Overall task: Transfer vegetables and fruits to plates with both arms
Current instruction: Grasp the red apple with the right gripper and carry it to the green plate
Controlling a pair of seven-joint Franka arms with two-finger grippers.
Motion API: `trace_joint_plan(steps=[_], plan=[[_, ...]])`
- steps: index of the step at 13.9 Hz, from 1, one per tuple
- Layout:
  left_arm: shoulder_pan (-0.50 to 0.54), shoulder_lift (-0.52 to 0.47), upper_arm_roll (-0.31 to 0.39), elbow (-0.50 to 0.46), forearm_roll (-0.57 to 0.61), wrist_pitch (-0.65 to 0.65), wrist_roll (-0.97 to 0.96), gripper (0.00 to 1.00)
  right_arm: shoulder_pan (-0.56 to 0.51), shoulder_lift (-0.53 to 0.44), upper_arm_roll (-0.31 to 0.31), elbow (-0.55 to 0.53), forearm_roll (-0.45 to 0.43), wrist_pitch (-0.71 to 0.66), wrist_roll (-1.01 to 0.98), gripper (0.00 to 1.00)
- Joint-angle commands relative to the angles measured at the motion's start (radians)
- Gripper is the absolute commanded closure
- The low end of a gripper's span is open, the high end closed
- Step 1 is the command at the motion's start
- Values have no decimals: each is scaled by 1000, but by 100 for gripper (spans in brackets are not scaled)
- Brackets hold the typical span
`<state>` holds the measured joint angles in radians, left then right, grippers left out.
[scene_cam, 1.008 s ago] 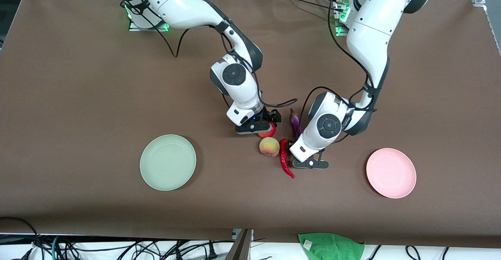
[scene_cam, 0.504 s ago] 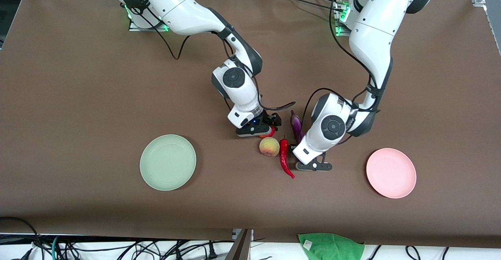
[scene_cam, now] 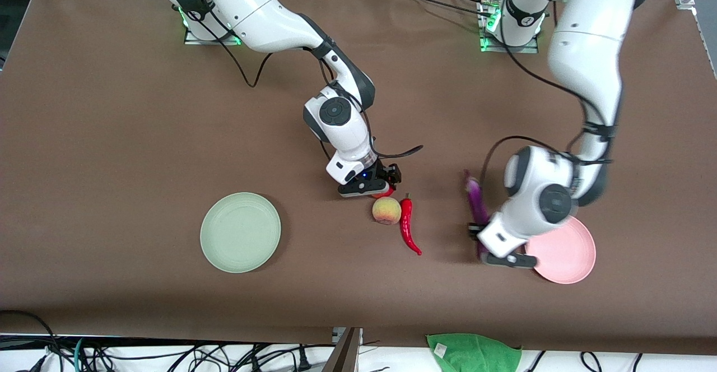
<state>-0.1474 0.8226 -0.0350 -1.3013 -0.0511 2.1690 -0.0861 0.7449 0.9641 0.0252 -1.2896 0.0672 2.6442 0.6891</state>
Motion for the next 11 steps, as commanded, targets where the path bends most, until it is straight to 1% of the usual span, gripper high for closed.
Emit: trace_joint_plan(steps=[1, 2, 5, 7, 8, 9, 10, 11], plan=[[67, 0, 0, 34, -16, -26, 122, 86, -6, 1, -2, 27, -10, -10, -8, 89], [81, 9, 3, 62, -15, -26, 150, 86, -12, -14, -1, 29, -12, -33, -10, 91], [136, 33, 21, 66, -15, -12, 224, 83, -39, -89, -1, 29, -9, -176, -46, 91], [161, 44, 21, 65, -16, 12, 264, 75, -74, -134, 2, 15, 2, -243, -141, 90], [181, 50, 21, 65, -18, 26, 294, 74, -109, -152, 4, 16, 2, -313, -187, 90], [193, 62, 21, 65, -18, 52, 324, 71, -148, -159, 8, 15, 2, -355, -250, 90], [206, 70, 21, 65, -19, 73, 345, 62, -180, -168, 7, 10, 5, -363, -343, 90], [212, 75, 21, 66, -22, 87, 351, 35, -223, -171, 9, 10, 37, -369, -441, 90]])
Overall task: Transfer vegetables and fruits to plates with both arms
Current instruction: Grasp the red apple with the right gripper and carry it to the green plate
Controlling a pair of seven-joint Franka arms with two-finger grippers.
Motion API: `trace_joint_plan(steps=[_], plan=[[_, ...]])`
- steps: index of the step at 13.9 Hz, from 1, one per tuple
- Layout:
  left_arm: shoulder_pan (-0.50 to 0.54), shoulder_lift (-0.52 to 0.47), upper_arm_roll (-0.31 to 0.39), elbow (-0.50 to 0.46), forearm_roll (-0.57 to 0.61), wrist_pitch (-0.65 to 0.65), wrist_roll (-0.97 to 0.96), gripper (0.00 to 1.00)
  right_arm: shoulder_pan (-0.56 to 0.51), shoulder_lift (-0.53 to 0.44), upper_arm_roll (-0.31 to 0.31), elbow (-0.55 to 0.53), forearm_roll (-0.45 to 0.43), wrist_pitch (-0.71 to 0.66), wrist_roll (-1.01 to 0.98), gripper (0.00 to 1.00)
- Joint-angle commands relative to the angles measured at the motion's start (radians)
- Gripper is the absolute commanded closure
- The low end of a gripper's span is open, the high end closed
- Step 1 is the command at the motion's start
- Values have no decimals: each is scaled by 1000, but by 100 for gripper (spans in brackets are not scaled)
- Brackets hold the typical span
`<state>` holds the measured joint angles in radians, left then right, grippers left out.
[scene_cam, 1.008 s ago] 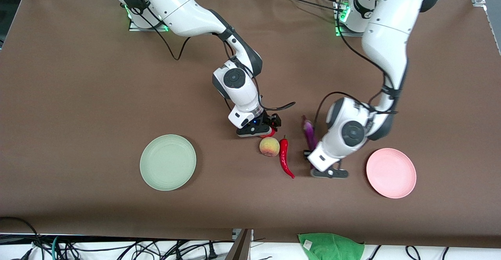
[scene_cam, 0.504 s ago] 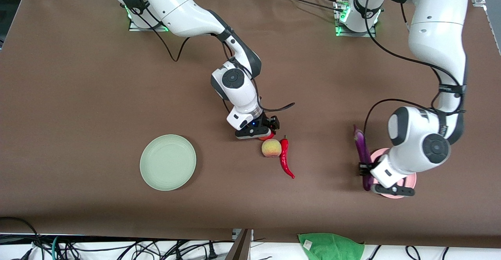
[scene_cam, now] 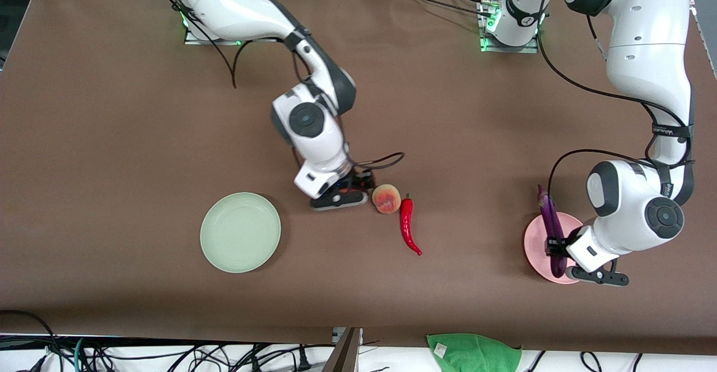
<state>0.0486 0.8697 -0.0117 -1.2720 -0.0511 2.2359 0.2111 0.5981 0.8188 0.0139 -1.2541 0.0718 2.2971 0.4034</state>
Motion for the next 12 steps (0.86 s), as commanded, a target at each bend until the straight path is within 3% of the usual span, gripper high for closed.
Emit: trace_joint_plan(steps=[1, 2, 4, 6, 9, 11, 12], plan=[[19, 29, -2, 37, -24, 42, 54, 6, -121, -26, 21, -25, 90, -37, -252, 90], [19, 28, -2, 37, -26, 53, 54, 0, -171, -26, 20, -25, 127, -62, -387, 90], [19, 28, -4, 46, -27, 54, 51, 0, -300, -24, 21, -24, 161, -108, -617, 90], [7, 22, -13, 54, -32, 47, 37, 0, -392, -21, 20, -24, 163, -136, -752, 88], [-50, 14, -30, 56, -32, 13, -69, 0, -438, -17, 21, -97, 166, -125, -801, 77], [-113, 9, -30, 56, -30, 11, -198, 0, -440, -13, 21, -111, 183, -120, -799, 62], [-146, 11, -30, 54, -30, 11, -270, 0, -439, -15, 21, -111, 186, -122, -792, 46]])
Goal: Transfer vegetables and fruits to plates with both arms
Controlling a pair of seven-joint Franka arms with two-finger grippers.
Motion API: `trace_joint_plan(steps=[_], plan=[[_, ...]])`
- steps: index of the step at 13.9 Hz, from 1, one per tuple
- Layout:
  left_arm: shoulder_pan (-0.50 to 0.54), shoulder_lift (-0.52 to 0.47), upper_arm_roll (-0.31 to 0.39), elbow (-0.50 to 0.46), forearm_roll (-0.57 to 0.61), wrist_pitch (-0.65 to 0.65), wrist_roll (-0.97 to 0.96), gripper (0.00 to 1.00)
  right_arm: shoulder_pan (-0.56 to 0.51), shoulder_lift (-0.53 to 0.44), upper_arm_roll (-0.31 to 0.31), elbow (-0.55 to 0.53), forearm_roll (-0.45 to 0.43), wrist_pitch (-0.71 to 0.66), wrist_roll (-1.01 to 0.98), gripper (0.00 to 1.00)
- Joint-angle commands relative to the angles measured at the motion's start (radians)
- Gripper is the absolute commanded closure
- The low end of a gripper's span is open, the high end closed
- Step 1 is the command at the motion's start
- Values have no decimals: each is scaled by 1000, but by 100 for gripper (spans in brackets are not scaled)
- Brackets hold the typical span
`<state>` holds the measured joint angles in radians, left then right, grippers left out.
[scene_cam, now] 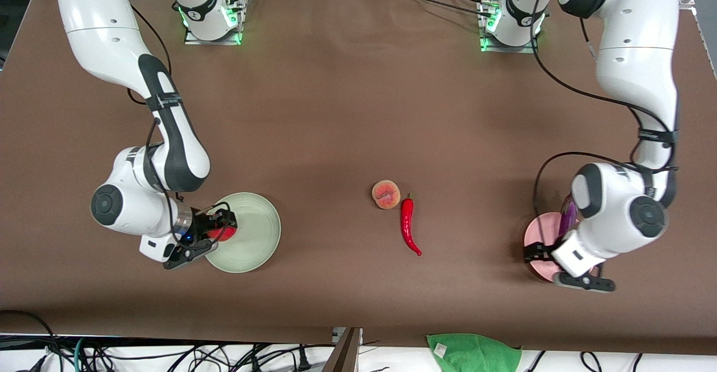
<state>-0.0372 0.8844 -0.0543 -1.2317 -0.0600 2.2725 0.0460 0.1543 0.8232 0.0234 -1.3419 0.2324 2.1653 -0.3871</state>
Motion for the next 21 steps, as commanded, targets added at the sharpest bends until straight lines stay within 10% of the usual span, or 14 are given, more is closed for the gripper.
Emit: trace_joint_plan(steps=[1, 3, 17, 21], plan=[[-99, -2, 13, 11, -21, -24, -186, 0, 11, -21, 12, -19, 27, 8, 19, 32], [-174, 4, 14, 8, -20, -22, -331, 0, 33, -25, 16, 6, 22, -2, 161, 2], [-424, 116, 25, 9, -12, 90, -612, 0, 339, 2, 10, 79, 18, 124, 770, 1], [-422, 123, 25, 9, -14, 94, -609, 82, 389, 33, 10, 79, 12, 208, 847, 1]])
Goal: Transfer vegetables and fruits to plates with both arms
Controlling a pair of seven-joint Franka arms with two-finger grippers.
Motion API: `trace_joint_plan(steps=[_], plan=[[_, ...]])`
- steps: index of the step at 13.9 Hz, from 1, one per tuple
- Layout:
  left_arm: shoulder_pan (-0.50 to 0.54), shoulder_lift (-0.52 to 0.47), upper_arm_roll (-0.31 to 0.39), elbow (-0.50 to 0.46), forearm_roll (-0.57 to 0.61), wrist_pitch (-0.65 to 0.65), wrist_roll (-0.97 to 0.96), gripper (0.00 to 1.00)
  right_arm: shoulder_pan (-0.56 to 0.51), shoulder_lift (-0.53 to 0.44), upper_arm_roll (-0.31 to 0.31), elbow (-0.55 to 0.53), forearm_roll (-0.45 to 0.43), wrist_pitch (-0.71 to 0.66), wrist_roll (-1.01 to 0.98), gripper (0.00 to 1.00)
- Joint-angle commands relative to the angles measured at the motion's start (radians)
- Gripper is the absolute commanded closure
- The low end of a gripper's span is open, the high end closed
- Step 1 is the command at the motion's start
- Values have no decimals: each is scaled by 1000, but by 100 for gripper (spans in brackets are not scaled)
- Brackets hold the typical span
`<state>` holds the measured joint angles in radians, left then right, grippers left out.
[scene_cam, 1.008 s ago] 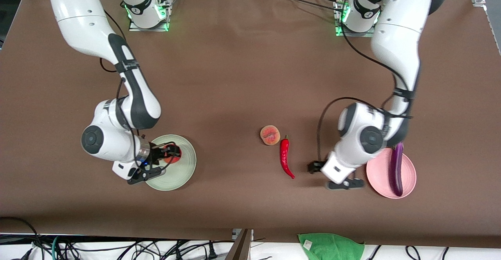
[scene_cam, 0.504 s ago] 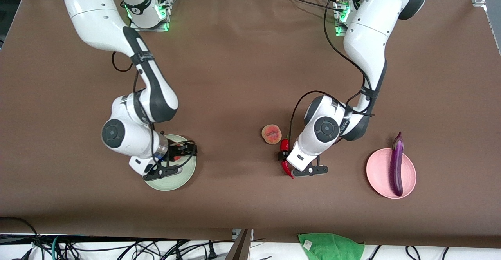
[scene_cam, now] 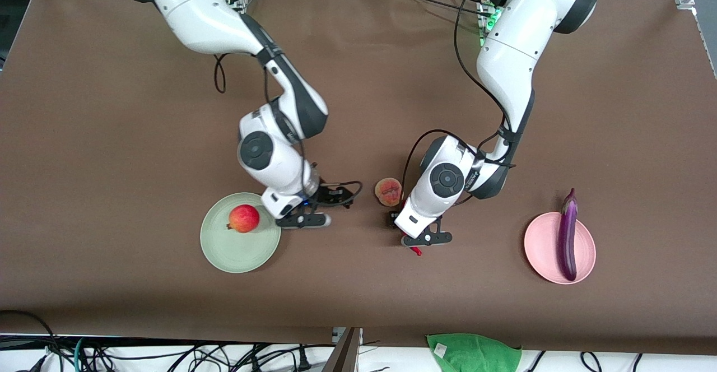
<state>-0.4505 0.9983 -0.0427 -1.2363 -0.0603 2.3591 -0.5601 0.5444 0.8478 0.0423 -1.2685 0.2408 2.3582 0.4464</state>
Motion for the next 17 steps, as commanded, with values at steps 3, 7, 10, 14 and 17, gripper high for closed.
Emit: trace_joint_plan(steps=[3, 7, 10, 14, 17], plan=[[7, 0, 15, 18, -15, 6, 9, 100, 19, 10, -15, 1, -14, 16, 17, 1], [123, -62, 12, 21, -15, -88, 155, 100, 46, 20, -15, 1, -20, 32, 61, 1], [232, -118, 10, 23, -13, -197, 375, 100, 103, 39, -15, 6, -58, 104, 164, 1], [350, -124, 18, 20, -3, -235, 627, 100, 189, 95, -31, 12, -60, 300, 244, 1], [438, -122, 18, 14, -3, -233, 790, 100, 271, 132, -105, 20, -61, 358, 242, 1]])
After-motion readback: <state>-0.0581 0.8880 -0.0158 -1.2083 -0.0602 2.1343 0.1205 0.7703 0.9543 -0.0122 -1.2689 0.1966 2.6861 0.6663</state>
